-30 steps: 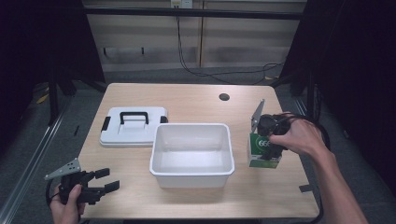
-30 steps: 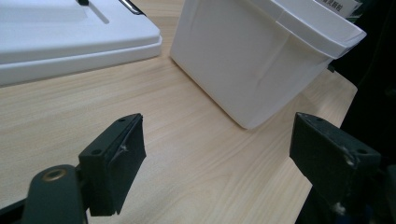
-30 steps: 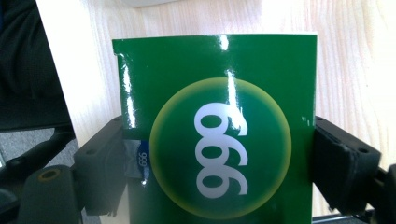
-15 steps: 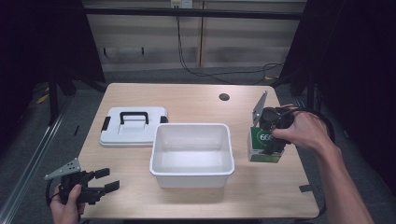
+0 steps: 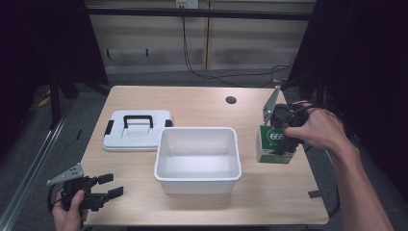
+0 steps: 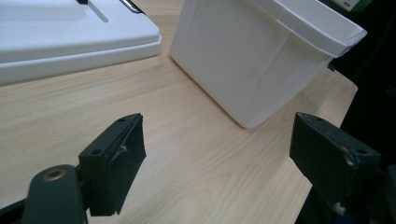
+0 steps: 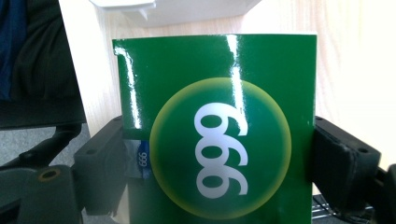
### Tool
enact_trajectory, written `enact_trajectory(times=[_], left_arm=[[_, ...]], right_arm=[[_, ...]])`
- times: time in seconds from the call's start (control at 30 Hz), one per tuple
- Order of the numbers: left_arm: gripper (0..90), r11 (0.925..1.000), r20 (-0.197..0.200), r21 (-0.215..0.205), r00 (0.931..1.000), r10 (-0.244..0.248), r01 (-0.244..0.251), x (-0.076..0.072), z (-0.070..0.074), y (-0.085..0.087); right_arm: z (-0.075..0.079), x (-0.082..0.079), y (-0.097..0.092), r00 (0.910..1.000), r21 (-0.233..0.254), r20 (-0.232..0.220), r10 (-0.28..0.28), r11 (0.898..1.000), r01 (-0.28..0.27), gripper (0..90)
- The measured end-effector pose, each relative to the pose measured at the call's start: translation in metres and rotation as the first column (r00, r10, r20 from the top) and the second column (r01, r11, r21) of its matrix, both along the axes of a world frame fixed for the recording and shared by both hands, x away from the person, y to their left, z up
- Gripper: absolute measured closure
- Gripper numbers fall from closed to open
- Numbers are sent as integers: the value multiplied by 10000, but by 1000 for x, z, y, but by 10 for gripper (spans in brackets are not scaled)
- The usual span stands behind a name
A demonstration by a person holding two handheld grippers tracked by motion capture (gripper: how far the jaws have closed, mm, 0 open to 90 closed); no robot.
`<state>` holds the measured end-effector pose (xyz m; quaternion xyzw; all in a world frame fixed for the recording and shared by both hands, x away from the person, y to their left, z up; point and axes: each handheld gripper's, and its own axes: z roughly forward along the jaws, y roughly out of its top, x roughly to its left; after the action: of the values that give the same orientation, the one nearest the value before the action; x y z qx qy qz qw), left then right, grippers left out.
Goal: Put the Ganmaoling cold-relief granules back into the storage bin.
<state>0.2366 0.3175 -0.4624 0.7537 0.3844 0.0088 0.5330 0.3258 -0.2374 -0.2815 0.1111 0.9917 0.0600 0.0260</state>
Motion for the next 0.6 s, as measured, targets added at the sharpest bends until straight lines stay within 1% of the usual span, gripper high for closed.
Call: enact_trajectory(times=[0.03, 0.07, 0.1, 0.2, 0.3, 0.33, 0.37, 0.43, 0.53, 0.57, 0.6], left_arm=[[182, 10000, 16, -8, 10000, -5, 5, 0, 0, 0], [182, 10000, 29, -11, 10000, 10, -10, 0, 0, 0], [182, 10000, 31, -10, 10000, -5, 5, 0, 0, 1], [182, 10000, 50, 12, 10000, 7, -7, 0, 0, 1], [182, 10000, 19, -11, 10000, -3, 3, 0, 0, 1], [182, 10000, 47, 12, 10000, 6, -6, 1, 0, 1], [182, 10000, 9, -9, 10000, 13, -13, 0, 0, 1], [182, 10000, 6, -12, 10000, 13, -13, 0, 0, 0], [182, 10000, 11, -7, 10000, 16, -16, 0, 0, 1], [182, 10000, 11, -7, 10000, 16, -16, 0, 0, 1], [182, 10000, 8, -11, 10000, 14, -14, 0, 0, 1]], right_arm=[[2, 1, 0, 9999, 99, 75, 87, 9999, -88, 161], [5, 1, 1, 9999, 116, 88, 107, 9999, -108, 161], [8, 0, 2, 10000, 92, 73, 13, 10000, -14, 161], [15, 1, 5, 9996, 141, 221, 158, 9998, -161, 161], [18, 2, 8, 9996, 184, 220, 158, 9997, -162, 161], [19, 1, 12, 9997, 289, 173, 147, 9995, -152, 161], [19, 1, 14, 9995, 324, 138, 278, 9991, -282, 161], [19, 1, 16, 9994, 365, 168, 300, 9989, -306, 161], [21, 3, 21, 9997, 731, 170, 164, 9972, -176, 161], [21, 3, 21, 9997, 731, 170, 164, 9972, -176, 161], [23, 4, 23, 9996, 942, 210, 175, 9954, -194, 161]])
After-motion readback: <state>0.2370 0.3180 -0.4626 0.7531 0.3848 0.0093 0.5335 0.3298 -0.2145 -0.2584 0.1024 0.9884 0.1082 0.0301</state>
